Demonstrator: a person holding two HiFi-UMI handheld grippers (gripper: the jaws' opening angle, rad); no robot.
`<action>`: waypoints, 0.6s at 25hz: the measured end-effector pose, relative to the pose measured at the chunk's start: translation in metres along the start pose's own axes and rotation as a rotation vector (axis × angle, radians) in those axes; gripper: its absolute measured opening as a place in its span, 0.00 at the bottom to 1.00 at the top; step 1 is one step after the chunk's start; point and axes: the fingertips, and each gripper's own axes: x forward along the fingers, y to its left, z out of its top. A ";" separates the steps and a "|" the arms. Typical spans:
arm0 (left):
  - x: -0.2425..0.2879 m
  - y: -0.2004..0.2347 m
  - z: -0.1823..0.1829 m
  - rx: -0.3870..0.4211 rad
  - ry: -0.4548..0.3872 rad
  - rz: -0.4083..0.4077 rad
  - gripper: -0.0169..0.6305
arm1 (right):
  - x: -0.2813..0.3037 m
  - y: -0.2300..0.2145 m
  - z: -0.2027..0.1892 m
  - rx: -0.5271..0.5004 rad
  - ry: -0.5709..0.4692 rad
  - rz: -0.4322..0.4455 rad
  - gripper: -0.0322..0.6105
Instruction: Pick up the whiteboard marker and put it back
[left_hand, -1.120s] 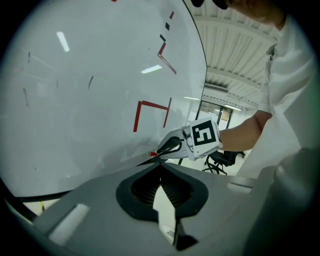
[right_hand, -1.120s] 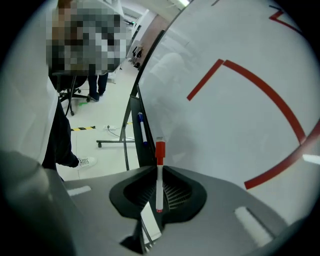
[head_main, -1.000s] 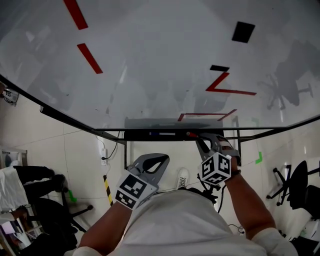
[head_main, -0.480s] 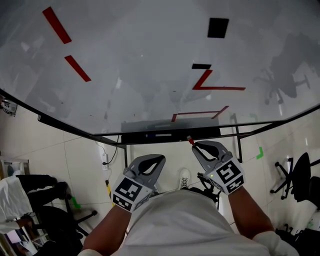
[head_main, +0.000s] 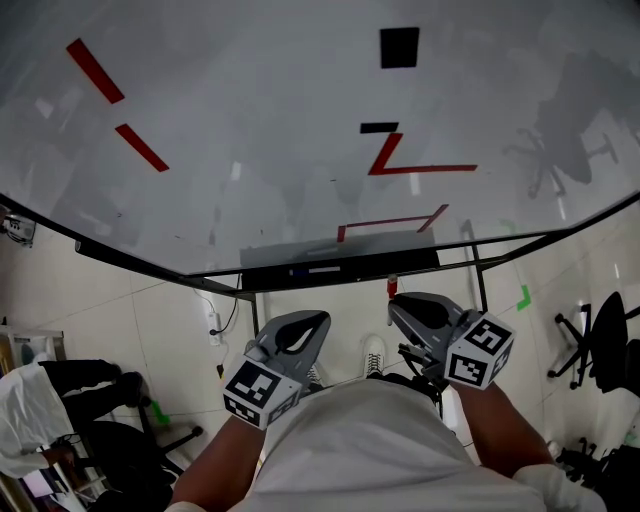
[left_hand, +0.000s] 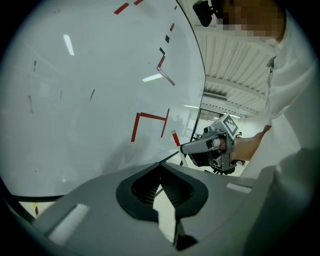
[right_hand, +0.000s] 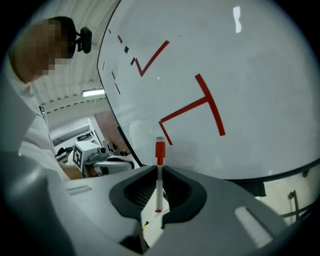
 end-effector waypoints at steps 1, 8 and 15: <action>-0.001 -0.001 0.001 -0.008 -0.008 -0.004 0.05 | -0.003 0.002 -0.001 0.010 -0.003 0.007 0.11; -0.005 -0.003 0.004 0.013 -0.026 0.000 0.05 | -0.014 0.016 -0.018 0.053 -0.005 0.036 0.11; -0.006 -0.011 0.003 0.007 -0.010 -0.023 0.05 | -0.013 0.013 -0.022 0.028 0.008 0.021 0.11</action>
